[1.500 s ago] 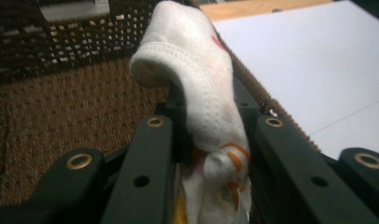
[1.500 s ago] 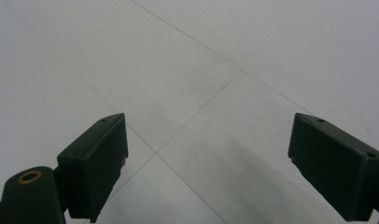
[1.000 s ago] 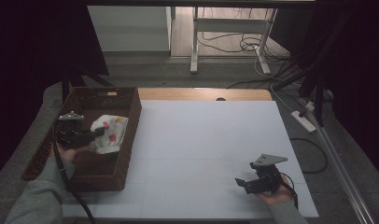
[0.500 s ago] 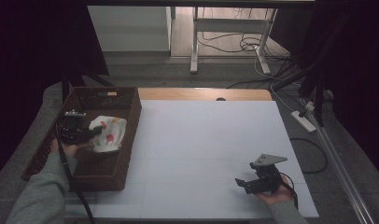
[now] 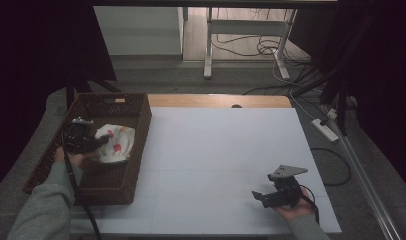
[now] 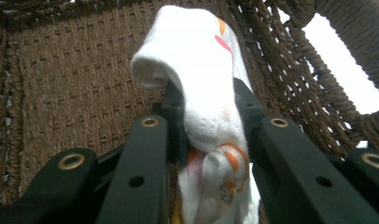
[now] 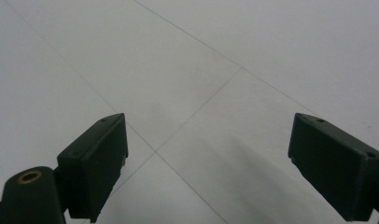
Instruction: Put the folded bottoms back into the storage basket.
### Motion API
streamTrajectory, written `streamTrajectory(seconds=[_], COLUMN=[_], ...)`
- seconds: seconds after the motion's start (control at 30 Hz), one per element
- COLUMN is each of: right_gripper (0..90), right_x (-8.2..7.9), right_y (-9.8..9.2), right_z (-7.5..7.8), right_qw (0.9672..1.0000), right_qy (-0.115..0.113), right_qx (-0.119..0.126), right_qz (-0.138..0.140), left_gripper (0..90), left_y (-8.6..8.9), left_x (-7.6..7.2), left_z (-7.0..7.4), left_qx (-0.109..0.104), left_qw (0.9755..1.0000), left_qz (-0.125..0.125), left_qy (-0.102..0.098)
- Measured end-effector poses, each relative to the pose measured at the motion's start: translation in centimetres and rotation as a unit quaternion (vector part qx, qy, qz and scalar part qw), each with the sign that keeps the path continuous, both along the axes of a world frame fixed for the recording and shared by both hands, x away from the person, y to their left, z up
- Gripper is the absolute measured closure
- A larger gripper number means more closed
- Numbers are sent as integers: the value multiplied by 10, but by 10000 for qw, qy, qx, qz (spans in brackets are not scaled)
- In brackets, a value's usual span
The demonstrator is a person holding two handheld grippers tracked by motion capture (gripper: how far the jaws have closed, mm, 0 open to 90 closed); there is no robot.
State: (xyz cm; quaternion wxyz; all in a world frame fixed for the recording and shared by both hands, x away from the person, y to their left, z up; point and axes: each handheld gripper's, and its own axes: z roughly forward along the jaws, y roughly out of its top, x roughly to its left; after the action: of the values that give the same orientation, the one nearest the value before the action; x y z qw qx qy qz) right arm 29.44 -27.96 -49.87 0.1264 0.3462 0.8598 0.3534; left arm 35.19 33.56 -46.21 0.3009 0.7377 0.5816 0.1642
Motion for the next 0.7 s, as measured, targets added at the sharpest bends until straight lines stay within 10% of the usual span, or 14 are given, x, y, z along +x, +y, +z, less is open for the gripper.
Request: streamTrajectory(seconds=[0.5,0.7], right_gripper=[122,122], right_x=[0,0], right_y=[0,0], right_z=[0,0], right_qw=[10000,10000], right_qy=[2,-1], right_qx=[5,-3], right_qz=[5,0], left_gripper=[651,373], left_y=[1,6], left_x=[-1,-6], left_z=[1,9], left_qx=[104,285], left_qw=[9999,9984], left_qz=[51,454], left_qy=[-9,-194])
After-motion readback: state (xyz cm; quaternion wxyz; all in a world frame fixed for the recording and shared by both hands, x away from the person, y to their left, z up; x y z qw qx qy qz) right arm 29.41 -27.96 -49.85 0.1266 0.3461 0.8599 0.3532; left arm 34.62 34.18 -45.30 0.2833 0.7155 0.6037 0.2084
